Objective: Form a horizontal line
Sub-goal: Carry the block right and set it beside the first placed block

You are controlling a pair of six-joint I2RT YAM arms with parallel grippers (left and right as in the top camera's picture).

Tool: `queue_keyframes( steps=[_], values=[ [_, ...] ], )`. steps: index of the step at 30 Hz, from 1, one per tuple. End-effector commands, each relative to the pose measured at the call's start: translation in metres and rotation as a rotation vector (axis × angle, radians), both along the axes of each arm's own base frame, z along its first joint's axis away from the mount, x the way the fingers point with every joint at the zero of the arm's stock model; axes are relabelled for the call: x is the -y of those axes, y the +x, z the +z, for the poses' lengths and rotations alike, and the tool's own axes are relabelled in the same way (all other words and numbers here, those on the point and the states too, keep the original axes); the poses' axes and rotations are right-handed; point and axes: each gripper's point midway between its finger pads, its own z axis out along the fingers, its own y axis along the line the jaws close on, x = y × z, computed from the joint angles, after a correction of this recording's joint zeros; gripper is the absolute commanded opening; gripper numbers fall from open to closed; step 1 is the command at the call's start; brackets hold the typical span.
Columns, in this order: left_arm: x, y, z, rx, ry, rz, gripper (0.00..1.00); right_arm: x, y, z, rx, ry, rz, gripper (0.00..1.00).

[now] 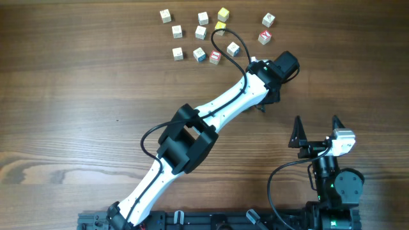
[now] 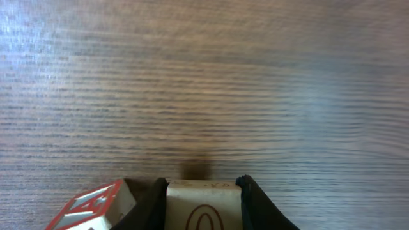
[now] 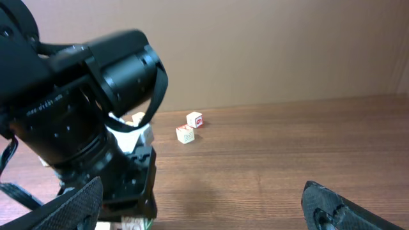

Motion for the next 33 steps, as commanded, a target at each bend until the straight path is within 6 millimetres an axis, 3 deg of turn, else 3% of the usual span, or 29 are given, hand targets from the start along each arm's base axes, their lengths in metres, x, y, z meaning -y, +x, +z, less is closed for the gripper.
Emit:
queue_keyframes(
  steps=[1,17,33],
  values=[
    [-0.0109,-0.0015,-0.0218,-0.025,0.053,0.029,0.2,0.0019,-0.0004,0.0023,0.011,-0.018,-0.01,1.0],
    [-0.0117,-0.0036,-0.0226,-0.031,0.06,0.022,0.41,0.0019,-0.0004,0.0023,0.011,-0.019,-0.01,1.0],
    [-0.0117,-0.0036,-0.0226,-0.031,0.061,0.021,0.51,0.0019,-0.0004,0.0023,0.011,-0.018,-0.01,1.0]
  ],
)
